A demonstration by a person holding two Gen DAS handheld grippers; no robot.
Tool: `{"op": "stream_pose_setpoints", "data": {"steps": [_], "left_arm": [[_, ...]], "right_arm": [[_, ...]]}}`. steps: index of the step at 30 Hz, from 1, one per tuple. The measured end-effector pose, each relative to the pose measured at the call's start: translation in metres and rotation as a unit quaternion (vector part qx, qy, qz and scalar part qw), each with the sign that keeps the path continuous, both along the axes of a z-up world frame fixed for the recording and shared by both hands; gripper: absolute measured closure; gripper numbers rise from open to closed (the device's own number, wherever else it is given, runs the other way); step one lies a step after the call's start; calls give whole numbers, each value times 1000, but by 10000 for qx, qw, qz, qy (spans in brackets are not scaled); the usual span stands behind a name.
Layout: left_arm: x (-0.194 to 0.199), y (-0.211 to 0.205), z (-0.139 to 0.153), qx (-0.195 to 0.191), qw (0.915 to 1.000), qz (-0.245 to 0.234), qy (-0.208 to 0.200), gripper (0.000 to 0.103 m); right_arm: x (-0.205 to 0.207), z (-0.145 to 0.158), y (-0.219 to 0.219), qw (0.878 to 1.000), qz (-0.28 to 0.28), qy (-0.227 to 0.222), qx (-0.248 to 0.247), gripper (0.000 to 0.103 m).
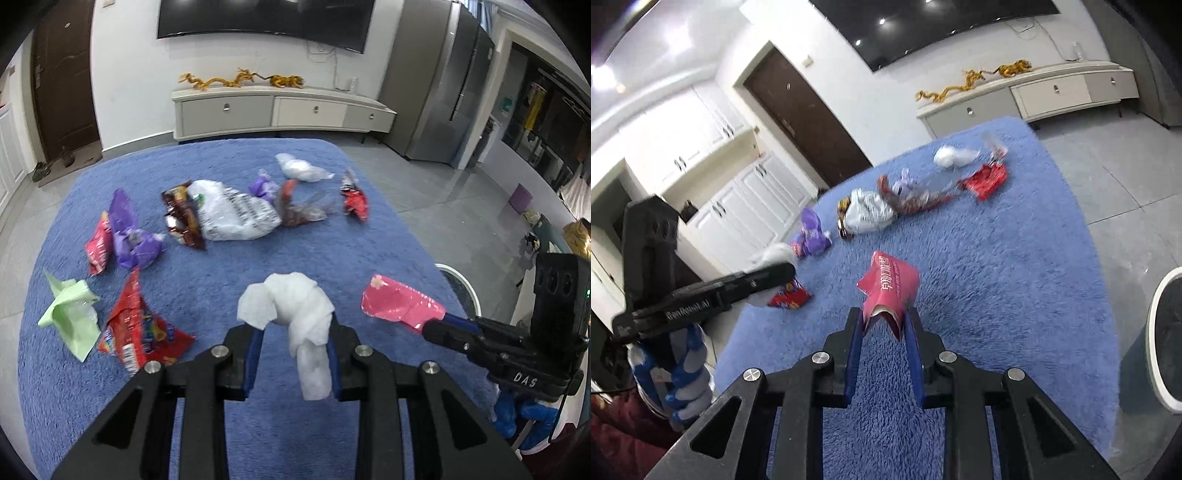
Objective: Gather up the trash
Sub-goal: 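Carry tissue and pink wrapper over the bin and open both tools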
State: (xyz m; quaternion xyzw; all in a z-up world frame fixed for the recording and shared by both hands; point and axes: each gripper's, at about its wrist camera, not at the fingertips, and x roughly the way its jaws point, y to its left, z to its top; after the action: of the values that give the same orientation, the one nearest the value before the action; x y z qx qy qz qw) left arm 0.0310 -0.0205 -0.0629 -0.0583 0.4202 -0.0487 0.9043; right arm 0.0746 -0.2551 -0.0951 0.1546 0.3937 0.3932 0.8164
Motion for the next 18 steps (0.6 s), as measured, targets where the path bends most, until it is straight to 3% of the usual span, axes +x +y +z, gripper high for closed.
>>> {"op": "stream_pose_setpoints", "data": {"steps": [4, 10, 14, 18], "left_arm": [[13, -33, 8, 53, 9993, -377, -62, 75], [48, -114, 19, 68, 9920, -1247, -154, 75], [79, -181, 22, 96, 9810, -1919, -268, 75], [113, -253, 10, 18, 9668, -2547, -185, 75]], "right_arm": [[0, 8, -32, 9985, -347, -54, 425, 82], [3, 12, -109, 9878, -1165, -96, 1025, 82], [2, 9, -173, 9751, -1993, -169, 960, 82], [4, -4, -239, 9561, -2896, -43, 455, 82]]}}
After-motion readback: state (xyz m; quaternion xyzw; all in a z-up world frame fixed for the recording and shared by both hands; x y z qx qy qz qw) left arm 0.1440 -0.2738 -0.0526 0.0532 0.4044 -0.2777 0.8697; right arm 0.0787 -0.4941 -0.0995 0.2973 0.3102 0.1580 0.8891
